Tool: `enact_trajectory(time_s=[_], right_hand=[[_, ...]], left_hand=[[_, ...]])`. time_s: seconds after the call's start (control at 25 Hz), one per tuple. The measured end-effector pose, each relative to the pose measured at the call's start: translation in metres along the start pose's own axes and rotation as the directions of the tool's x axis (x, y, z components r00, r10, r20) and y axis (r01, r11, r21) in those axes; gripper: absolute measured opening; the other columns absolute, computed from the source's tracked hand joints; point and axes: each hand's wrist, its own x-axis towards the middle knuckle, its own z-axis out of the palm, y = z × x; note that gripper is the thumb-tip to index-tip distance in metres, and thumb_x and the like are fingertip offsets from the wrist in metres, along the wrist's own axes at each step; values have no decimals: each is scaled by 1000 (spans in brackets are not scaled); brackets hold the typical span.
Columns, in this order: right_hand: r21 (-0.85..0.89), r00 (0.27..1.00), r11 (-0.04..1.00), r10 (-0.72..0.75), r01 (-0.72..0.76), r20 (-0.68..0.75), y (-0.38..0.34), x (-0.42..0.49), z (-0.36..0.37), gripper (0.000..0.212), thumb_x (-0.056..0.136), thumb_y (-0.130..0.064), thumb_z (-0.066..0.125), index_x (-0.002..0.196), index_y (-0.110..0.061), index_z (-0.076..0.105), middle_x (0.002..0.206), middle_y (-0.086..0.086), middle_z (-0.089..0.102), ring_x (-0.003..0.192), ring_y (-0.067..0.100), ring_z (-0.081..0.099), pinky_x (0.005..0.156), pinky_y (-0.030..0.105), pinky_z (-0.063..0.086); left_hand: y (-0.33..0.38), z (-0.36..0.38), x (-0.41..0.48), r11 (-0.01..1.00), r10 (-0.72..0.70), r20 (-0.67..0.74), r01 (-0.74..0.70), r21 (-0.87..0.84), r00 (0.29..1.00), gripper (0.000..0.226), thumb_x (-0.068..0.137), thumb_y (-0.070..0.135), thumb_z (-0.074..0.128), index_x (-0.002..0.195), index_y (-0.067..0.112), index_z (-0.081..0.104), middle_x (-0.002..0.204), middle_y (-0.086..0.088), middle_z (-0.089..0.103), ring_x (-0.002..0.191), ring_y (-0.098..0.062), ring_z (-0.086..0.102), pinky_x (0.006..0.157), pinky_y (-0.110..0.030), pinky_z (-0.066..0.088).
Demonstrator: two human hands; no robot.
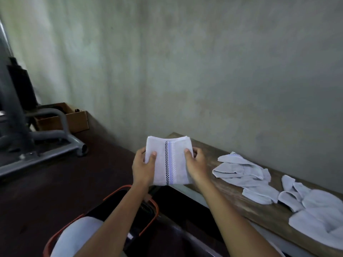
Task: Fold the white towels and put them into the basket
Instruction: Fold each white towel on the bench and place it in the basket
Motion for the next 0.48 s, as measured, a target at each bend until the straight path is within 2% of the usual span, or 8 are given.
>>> enact_trajectory(time_s=[0.12, 0.28, 0.36, 0.48], right_hand=[[-27, 992, 998, 52, -50, 112, 8, -36, 30, 24, 92, -27, 53, 111, -13, 52, 97, -1, 59, 90, 16, 57, 75, 25, 38], [-61, 962, 994, 99, -86, 255, 30, -64, 72, 27, 92, -28, 53, 113, -11, 52, 101, 2, 58, 91, 17, 56, 71, 26, 38], [-94, 919, 985, 172, -148, 354, 51, -68, 98, 27, 91, -29, 54, 113, -13, 53, 104, 3, 59, 87, 15, 56, 66, 27, 41], [-200, 812, 942, 334, -270, 479, 94, -69, 140, 20, 89, -32, 56, 107, -23, 53, 107, 1, 61, 89, 15, 58, 75, 30, 49]], left_hand=[[-10, -50, -22, 998, -62, -69, 64, 23, 996, 18, 88, 24, 61, 105, 20, 56, 101, -8, 66, 90, -21, 63, 83, -40, 53], [-40, -102, -36, 982, -176, -122, 183, 44, 977, 22, 91, 22, 54, 113, 18, 56, 105, -10, 64, 94, -24, 62, 87, -45, 53], [-60, -123, -37, 964, -260, -172, 266, 11, 950, 22, 93, 19, 52, 114, 22, 55, 106, -9, 63, 96, -26, 62, 87, -47, 53], [-106, -151, -31, 902, -427, -266, 427, -60, 864, 22, 92, 14, 50, 112, 22, 54, 102, -7, 62, 87, -21, 60, 80, -41, 53]])
